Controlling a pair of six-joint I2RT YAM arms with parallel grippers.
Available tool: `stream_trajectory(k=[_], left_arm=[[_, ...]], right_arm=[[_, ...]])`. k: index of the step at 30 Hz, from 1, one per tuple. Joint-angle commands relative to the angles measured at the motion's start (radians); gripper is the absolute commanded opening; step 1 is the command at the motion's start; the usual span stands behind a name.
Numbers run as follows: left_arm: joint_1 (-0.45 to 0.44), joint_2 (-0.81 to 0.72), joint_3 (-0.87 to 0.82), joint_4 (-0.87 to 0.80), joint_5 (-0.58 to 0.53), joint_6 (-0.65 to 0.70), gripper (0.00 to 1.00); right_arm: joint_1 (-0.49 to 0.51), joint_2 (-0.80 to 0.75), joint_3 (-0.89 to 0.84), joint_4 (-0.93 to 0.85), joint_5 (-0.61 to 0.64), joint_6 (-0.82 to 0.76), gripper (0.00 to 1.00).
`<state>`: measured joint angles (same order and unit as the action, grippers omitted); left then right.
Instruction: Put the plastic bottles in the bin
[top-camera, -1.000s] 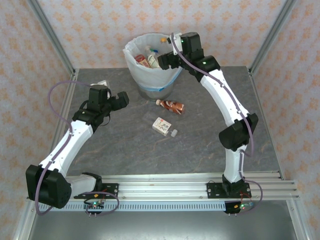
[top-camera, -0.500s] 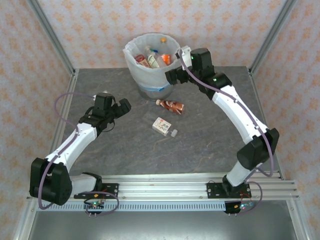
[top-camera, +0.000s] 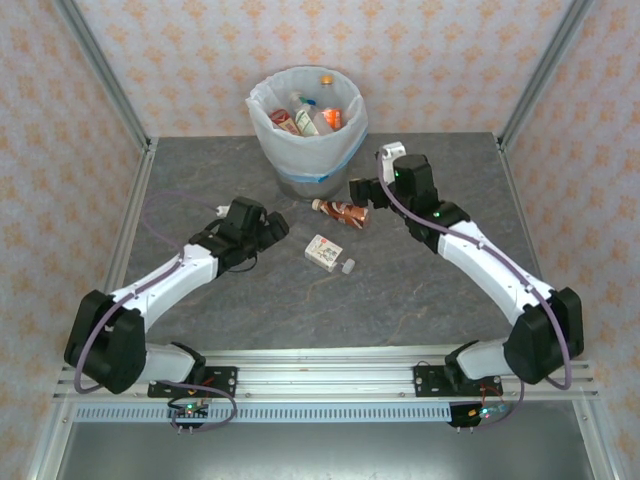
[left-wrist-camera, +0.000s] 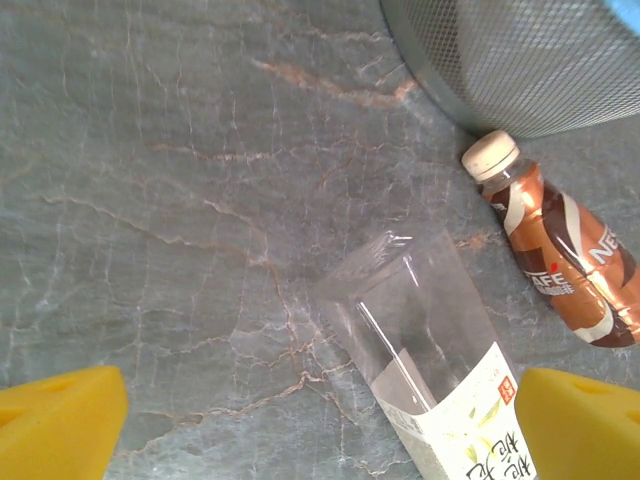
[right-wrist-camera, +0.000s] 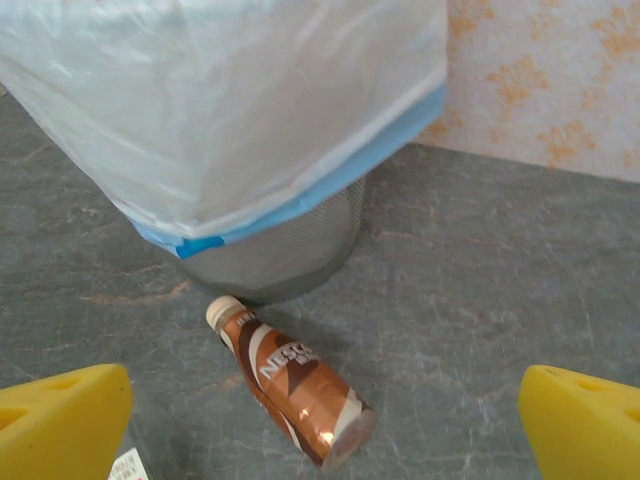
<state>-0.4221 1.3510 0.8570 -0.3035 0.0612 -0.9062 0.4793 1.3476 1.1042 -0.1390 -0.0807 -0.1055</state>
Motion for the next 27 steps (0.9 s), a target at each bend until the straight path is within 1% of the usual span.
stream_trajectory(k=[1, 4, 9, 16, 23, 27], left_arm=[[-0.04, 0.03, 0.046, -0.027, -0.047, -0.085, 1.0], [-0.091, 0.055, 0.066, -0.054, -0.061, -0.11, 1.0], [-0.16, 0.083, 0.068, -0.04, -0.061, -0.184, 1.0], [-0.224, 0.131, 0.091, -0.018, -0.078, -0.246, 1.0], [-0.283, 0.219, 0.146, 0.006, -0.065, -0.296, 1.0], [-0.309, 0.31, 0.238, -0.06, -0.061, -0.293, 1.0]], right_arm=[[0.002, -0.061, -0.069, 0.126, 0.091, 0.117, 0.99], [0.0, -0.082, -0.121, 0.137, 0.139, 0.2, 0.99], [-0.002, -0.101, -0.168, 0.151, 0.141, 0.303, 0.99], [-0.007, -0.138, -0.281, 0.268, 0.233, 0.371, 0.99], [-0.02, -0.159, -0.345, 0.279, 0.277, 0.411, 0.99], [-0.03, -0.158, -0.368, 0.286, 0.28, 0.436, 0.99]])
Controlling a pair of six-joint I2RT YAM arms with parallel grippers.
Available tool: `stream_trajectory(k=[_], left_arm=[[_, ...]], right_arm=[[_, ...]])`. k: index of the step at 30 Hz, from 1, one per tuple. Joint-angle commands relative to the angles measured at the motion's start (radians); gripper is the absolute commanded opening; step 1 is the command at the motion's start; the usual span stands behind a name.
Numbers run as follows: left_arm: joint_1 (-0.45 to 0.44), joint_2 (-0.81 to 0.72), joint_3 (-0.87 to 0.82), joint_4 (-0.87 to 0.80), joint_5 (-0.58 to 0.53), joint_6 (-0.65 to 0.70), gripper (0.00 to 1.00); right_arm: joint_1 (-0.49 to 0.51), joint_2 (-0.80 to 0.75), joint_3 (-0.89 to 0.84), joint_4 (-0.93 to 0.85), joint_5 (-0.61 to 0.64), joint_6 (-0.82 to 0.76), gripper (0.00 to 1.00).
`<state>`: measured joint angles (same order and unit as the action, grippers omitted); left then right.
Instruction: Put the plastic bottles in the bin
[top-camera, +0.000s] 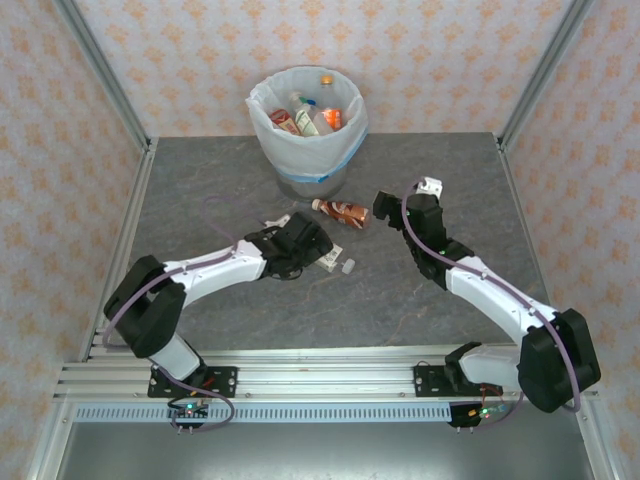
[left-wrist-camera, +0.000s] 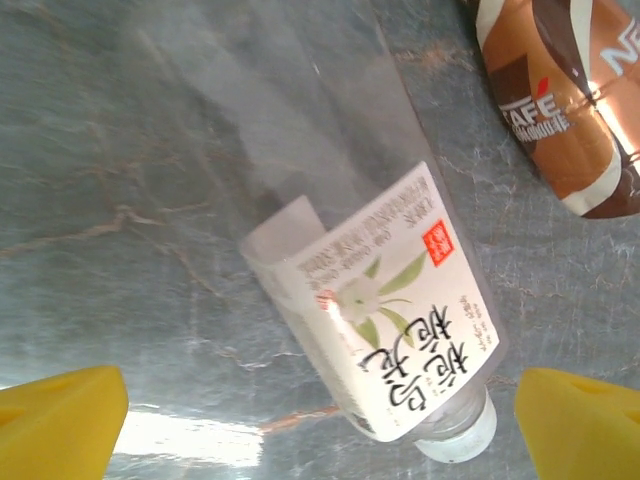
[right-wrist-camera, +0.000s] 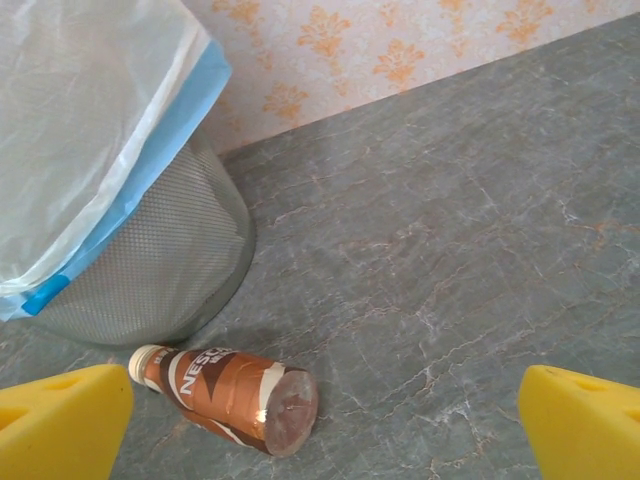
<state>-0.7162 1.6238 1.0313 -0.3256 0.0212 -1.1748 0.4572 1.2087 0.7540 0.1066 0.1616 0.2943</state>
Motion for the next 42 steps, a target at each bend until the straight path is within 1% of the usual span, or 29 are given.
stream_trajectory(k=[1, 4, 9, 18, 24, 34, 42], left_arm=[[-0.017, 0.06, 0.082, -0.056, -0.021, -0.028, 1.0], [-0.024, 0.11, 0.118, -0.081, -0.024, -0.039, 1.0], [-0.04, 0.164, 0.181, -0.132, -0.079, -0.032, 1.0], [-0.045, 0.194, 0.238, -0.164, -0.185, -0.02, 1.0], [-0.045, 0.262, 0.275, -0.202, -0.19, -0.019, 1.0], [-0.034, 0.241, 0.224, -0.225, -0.245, -0.015, 1.0], [0.019, 0.16, 0.089, -0.18, -0.237, 0.037, 1.0]], right_arm=[[-0.01, -0.047, -0.021, 0.041, 0.037, 0.04, 0.99], [-0.014, -0.053, -0.024, 0.04, 0.033, 0.042, 0.99], [-0.019, -0.054, -0.028, 0.031, 0.024, 0.051, 0.99], [-0.022, -0.055, -0.039, 0.028, 0.011, 0.073, 0.99], [-0.024, -0.053, -0.035, 0.023, 0.0, 0.08, 0.99], [-0.025, -0.045, -0.028, 0.013, -0.017, 0.09, 0.99], [-0.026, -0.039, -0.028, 0.013, -0.02, 0.096, 0.99]])
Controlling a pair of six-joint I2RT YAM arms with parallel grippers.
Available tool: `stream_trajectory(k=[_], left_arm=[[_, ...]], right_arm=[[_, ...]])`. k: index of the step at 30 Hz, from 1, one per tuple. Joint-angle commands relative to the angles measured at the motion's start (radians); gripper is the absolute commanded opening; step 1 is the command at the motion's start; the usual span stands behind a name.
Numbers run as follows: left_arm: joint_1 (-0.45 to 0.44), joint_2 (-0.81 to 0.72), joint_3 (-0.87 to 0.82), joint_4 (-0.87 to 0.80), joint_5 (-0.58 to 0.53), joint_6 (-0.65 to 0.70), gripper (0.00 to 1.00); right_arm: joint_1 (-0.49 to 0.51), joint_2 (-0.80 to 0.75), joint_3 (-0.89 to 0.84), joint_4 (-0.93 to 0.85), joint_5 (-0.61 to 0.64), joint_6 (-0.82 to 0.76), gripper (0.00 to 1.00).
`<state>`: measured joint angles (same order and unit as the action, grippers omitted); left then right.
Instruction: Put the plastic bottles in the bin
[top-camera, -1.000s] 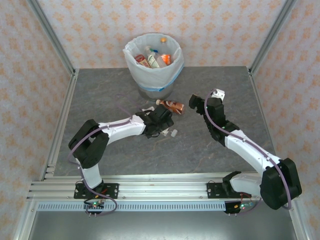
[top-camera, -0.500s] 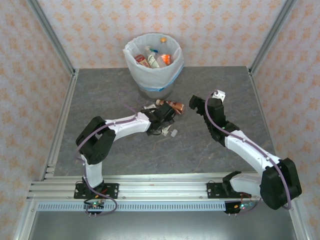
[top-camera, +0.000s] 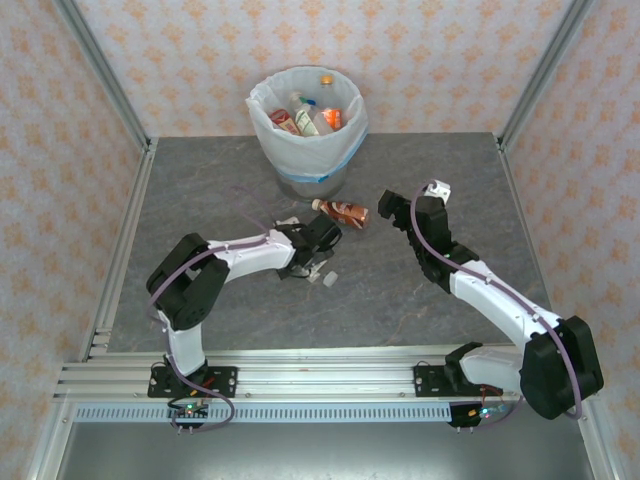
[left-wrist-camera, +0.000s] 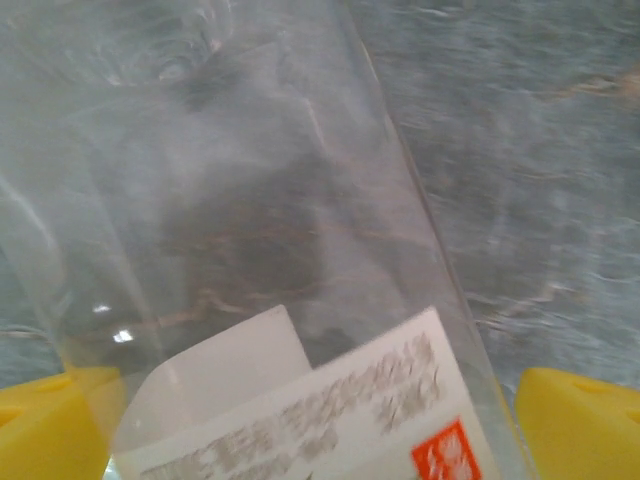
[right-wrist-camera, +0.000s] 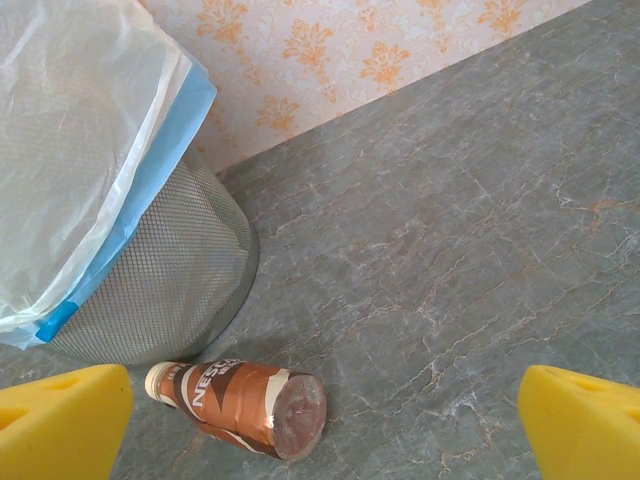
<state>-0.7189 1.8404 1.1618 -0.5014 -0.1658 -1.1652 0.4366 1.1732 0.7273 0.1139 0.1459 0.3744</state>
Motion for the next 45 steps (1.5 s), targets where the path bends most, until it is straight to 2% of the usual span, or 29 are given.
stream_trajectory(k=[1, 4, 11, 23, 34, 42, 45], left_arm=[[0.027, -0.068, -0.057, 0.004, -0.052, 0.027, 1.0], [0.039, -0.093, -0.107, 0.069, -0.046, 0.042, 0.97], [0.044, -0.061, -0.094, 0.094, -0.059, 0.094, 0.9], [0.044, -0.029, -0.081, 0.166, -0.021, 0.237, 0.69], [0.044, -0.054, -0.091, 0.202, 0.008, 0.309, 0.48], [0.044, -0.113, -0.106, 0.214, 0.026, 0.367, 0.18], [0.045, -0.125, -0.075, 0.155, 0.018, 0.37, 0.0]], right_arm=[[-0.004, -0.002, -0.001, 0.006, -0.004, 0.016, 0.99], [-0.005, 0.005, -0.002, 0.01, 0.0, 0.018, 0.99], [-0.004, 0.029, 0.009, 0.009, -0.011, 0.025, 0.99], [-0.006, 0.059, 0.044, -0.032, -0.056, 0.008, 0.99], [-0.006, 0.08, 0.066, -0.036, -0.096, 0.0, 0.99], [-0.005, 0.076, 0.054, -0.034, -0.082, 0.008, 0.99], [-0.006, 0.076, 0.055, -0.041, -0.072, 0.012, 0.99]])
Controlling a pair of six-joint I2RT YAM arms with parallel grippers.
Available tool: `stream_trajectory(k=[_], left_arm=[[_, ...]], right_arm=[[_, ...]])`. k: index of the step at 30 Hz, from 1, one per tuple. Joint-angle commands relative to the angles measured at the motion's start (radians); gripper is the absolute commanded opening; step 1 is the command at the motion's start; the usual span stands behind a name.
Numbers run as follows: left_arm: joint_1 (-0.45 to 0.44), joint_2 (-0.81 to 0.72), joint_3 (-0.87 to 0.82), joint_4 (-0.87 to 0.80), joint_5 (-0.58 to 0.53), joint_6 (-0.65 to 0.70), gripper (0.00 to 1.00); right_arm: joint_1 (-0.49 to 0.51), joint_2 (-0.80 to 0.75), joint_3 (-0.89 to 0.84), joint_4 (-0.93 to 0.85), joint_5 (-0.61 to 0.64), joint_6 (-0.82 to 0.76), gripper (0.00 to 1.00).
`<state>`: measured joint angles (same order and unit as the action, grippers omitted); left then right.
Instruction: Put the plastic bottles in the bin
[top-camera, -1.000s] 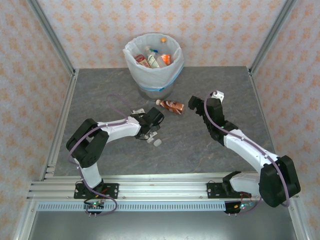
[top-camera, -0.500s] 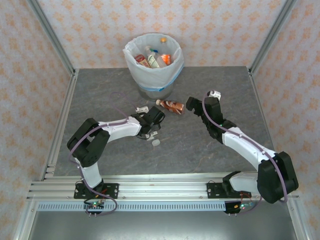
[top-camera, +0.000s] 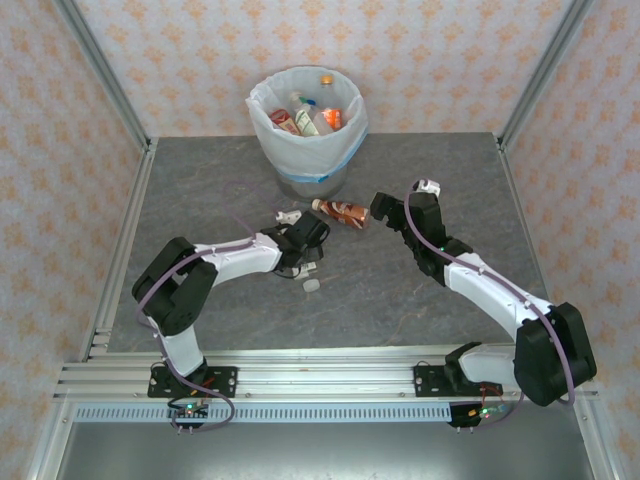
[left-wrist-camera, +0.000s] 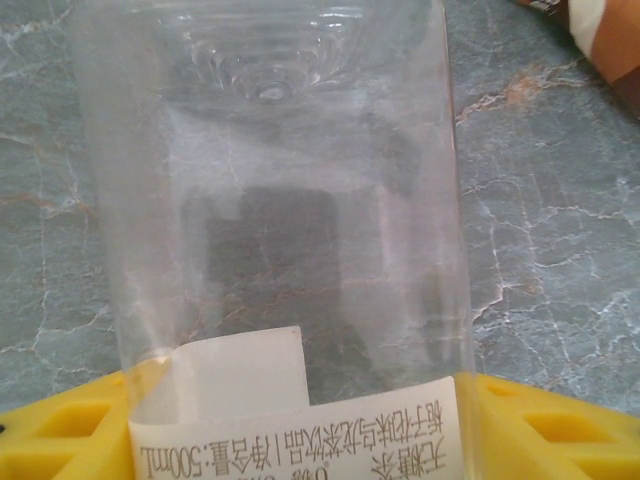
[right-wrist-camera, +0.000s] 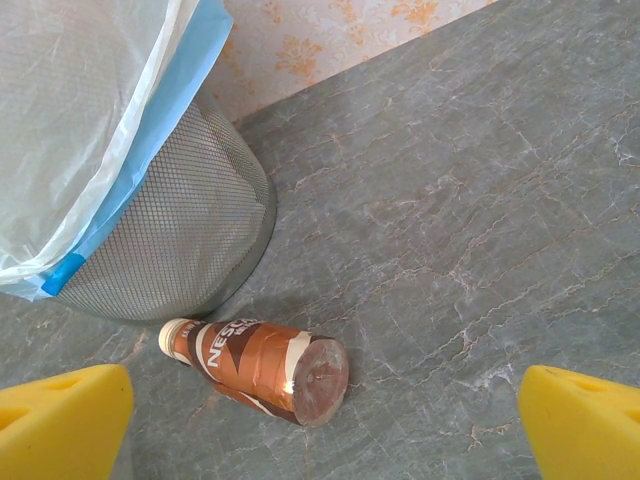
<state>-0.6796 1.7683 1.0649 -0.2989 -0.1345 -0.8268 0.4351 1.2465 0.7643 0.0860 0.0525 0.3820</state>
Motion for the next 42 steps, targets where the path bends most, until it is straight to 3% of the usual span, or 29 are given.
stream_trajectory(k=[1, 22, 37, 42], left_arm=[[0.005, -0.056, 0.027, -0.055, -0.012, 0.034, 0.0], [0.018, -0.289, -0.028, -0.013, -0.044, 0.101, 0.0], [0.058, -0.444, -0.043, -0.044, -0.166, 0.083, 0.0], [0.069, -0.486, -0.038, -0.026, -0.214, 0.063, 0.0]], right_arm=[[-0.005, 0.001, 0.018, -0.013, 0.023, 0.007, 0.99], [-0.004, -0.041, -0.041, 0.085, 0.064, 0.0, 0.99], [-0.004, -0.11, -0.088, 0.213, -0.14, -0.081, 0.99], [-0.004, -0.122, -0.128, 0.293, -0.148, -0.08, 0.99]])
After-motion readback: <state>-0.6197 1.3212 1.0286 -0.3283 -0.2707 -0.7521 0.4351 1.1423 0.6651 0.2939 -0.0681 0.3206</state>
